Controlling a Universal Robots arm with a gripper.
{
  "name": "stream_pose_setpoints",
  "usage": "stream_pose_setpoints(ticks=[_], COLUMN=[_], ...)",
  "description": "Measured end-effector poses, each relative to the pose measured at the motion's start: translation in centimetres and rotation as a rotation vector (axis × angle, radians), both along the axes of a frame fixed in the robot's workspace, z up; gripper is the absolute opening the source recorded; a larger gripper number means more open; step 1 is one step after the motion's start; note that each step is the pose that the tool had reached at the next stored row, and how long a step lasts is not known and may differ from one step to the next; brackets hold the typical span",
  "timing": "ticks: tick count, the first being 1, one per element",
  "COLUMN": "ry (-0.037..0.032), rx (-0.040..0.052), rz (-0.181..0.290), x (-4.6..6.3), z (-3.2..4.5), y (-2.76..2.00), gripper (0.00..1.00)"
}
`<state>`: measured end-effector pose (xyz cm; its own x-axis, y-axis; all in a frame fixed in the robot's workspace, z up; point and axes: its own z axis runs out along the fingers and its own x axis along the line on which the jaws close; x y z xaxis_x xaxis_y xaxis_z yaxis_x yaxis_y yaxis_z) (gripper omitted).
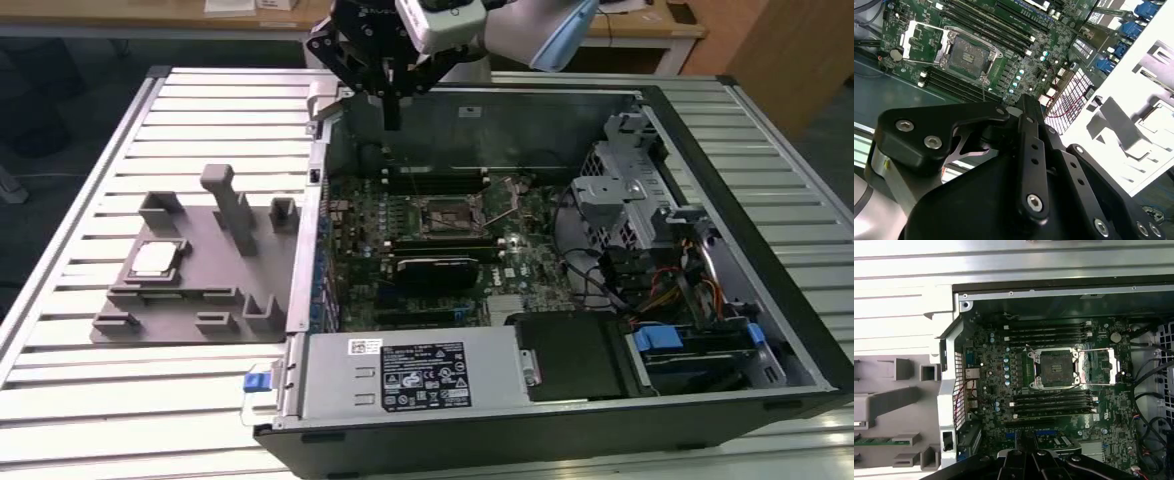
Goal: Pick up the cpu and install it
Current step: 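Reach for the cpu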
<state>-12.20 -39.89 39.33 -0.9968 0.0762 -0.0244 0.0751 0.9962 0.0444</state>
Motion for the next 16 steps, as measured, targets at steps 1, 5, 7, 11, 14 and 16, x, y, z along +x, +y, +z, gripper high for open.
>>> stream_pose_setpoints(ticks=[1, 5, 7, 11, 14, 16], ry=[0.0000, 0.0000, 0.0000, 0.0000, -0.0001, -0.0001], rx=[0.0000, 0.0000, 0.0000, 0.0000, 0.0000, 0.0000], rz=[0.000, 0.000, 0.000, 0.000, 0.000, 0.000], x=[0.0, -0.3, -0.5, -1.1, -1.5, -1.8], z=[0.00, -0.01, -0.01, -0.02, -0.02, -0.03], y=[0.00, -0.01, 0.00, 0.00, 0.00, 0.00], gripper=[0.11, 0.11, 0.11, 0.11, 0.11, 0.11])
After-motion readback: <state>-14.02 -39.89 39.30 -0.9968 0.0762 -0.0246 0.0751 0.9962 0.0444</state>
